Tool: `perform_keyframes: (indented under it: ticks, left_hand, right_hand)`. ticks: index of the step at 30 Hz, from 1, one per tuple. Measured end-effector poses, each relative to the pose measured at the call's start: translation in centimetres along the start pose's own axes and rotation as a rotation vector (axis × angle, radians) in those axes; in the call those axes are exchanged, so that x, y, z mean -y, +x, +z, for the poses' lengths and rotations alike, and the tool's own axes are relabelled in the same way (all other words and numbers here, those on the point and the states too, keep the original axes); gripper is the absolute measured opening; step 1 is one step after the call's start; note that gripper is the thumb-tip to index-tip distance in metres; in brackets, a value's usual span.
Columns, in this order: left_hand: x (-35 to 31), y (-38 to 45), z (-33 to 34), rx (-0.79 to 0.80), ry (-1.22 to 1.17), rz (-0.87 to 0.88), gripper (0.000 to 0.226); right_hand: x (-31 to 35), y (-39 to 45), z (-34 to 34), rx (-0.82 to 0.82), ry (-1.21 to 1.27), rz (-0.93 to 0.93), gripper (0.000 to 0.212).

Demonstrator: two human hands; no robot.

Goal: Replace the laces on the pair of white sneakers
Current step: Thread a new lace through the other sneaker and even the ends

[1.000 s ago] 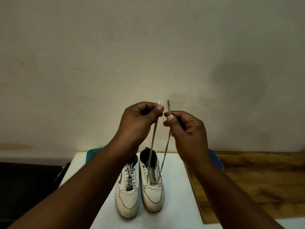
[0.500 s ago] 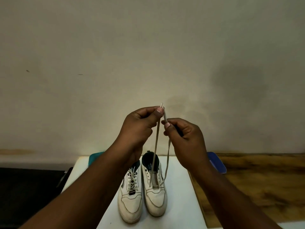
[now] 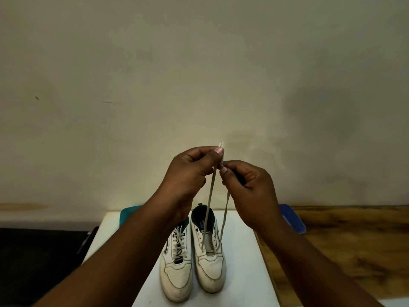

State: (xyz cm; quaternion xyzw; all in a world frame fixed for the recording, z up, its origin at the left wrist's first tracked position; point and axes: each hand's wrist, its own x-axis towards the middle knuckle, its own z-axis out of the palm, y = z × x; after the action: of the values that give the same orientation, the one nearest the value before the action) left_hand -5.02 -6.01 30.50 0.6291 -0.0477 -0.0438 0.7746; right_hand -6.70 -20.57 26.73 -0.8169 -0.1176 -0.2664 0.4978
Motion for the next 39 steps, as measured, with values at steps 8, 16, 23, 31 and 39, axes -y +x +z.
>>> perform_keyframes:
  ticks: [8,16,23,31,39]
  left_hand:
    - [0.2,0.2,-0.3,0.002,0.067,0.046,0.011]
    - [-0.8,0.4,0.1,-0.017,0.078,0.09,0.015]
    - [-0.9,0.9,0.9,-0.065,0.083,0.111,0.015]
    - [-0.1,1.0,1.4,-0.084,0.049,0.147,0.018]
    - [-0.1,1.3,1.0,-0.053,0.033,0.139,0.015]
  right_hand:
    - [-0.3,0.1,0.0,0.017,-0.007,-0.005,0.018]
    - [-3.7,-1.3,-0.1,0.072,-0.261,0.108,0.036]
    - [-15.0,-13.4,4.1,0.226,-0.314,0.564,0.015]
    - [-18.4,-16.4,11.2,0.267,-0.521,0.447,0.015]
    - [-20.2,-15.5,13.3,0.154,-0.61,0.325,0.016]
